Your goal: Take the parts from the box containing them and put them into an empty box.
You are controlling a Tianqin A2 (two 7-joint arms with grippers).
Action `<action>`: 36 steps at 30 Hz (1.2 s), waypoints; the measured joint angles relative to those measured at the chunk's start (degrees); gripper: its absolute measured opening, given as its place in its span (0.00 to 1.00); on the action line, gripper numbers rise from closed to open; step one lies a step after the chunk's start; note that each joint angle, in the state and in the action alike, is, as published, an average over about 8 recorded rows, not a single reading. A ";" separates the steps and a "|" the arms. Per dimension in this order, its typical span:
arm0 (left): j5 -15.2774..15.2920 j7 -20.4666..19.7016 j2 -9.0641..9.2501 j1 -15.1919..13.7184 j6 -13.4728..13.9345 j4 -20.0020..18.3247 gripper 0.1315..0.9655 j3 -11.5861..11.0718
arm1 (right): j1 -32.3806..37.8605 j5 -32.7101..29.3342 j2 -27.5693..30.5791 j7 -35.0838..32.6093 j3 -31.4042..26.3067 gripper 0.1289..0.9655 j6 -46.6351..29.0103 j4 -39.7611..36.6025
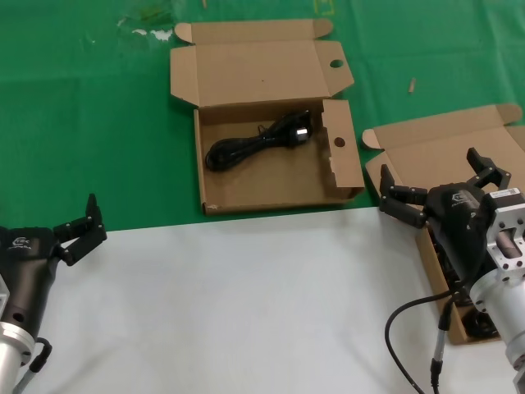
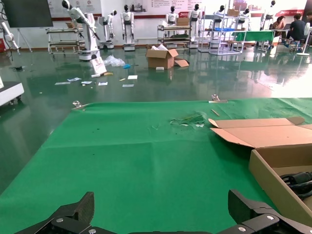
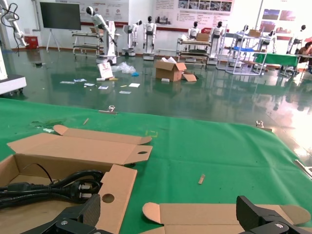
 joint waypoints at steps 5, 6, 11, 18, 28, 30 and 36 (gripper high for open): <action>0.00 0.00 0.00 0.00 0.00 0.00 1.00 0.00 | 0.00 0.00 0.00 0.00 0.00 1.00 0.00 0.00; 0.00 0.00 0.00 0.00 0.00 0.00 1.00 0.00 | 0.00 0.00 0.00 0.00 0.00 1.00 0.00 0.00; 0.00 0.00 0.00 0.00 0.00 0.00 1.00 0.00 | 0.00 0.00 0.00 0.00 0.00 1.00 0.00 0.00; 0.00 0.00 0.00 0.00 0.00 0.00 1.00 0.00 | 0.00 0.00 0.00 0.00 0.00 1.00 0.00 0.00; 0.00 0.00 0.00 0.00 0.00 0.00 1.00 0.00 | 0.00 0.00 0.00 0.00 0.00 1.00 0.00 0.00; 0.00 0.00 0.00 0.00 0.00 0.00 1.00 0.00 | 0.00 0.00 0.00 0.00 0.00 1.00 0.00 0.00; 0.00 0.00 0.00 0.00 0.00 0.00 1.00 0.00 | 0.00 0.00 0.00 0.00 0.00 1.00 0.00 0.00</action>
